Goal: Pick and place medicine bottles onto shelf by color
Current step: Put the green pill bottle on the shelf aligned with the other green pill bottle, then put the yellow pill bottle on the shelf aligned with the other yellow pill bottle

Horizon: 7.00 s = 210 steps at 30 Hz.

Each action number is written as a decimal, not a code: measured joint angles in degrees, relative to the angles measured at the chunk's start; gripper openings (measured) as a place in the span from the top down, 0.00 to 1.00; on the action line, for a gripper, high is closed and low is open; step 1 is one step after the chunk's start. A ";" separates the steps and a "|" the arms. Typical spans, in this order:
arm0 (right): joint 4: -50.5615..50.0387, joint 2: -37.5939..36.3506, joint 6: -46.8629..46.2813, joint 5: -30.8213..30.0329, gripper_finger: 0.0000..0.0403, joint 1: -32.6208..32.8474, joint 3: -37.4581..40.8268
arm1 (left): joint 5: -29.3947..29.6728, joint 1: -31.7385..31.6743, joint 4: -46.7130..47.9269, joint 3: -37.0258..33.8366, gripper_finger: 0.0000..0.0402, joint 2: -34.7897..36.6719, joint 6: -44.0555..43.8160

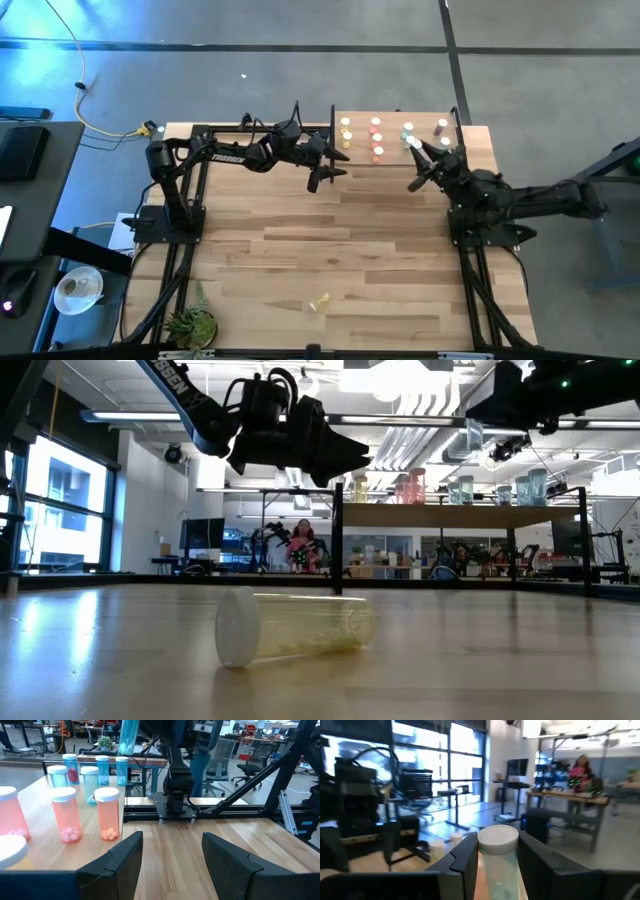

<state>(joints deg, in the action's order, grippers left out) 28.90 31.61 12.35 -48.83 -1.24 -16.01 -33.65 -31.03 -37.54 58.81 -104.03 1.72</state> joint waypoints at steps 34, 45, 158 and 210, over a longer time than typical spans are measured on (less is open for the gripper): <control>1.56 -1.37 0.58 5.44 0.73 -4.77 0.00 | 0.01 0.81 -0.02 0.02 0.51 0.00 -0.04; -13.72 -12.63 -11.01 15.45 0.73 -4.71 3.83 | 1.41 0.81 -0.02 0.02 0.51 0.00 -0.04; 9.91 4.77 -15.38 3.95 0.61 -10.15 14.14 | 2.82 0.83 -2.62 0.04 0.51 0.02 -1.14; 10.95 4.77 2.24 4.90 0.53 10.33 5.82 | 10.74 5.21 12.65 0.02 0.51 6.72 1.53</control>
<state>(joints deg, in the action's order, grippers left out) 39.85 36.38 14.59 -43.93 9.09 -10.19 -22.91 -25.82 -24.89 58.83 -97.31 3.25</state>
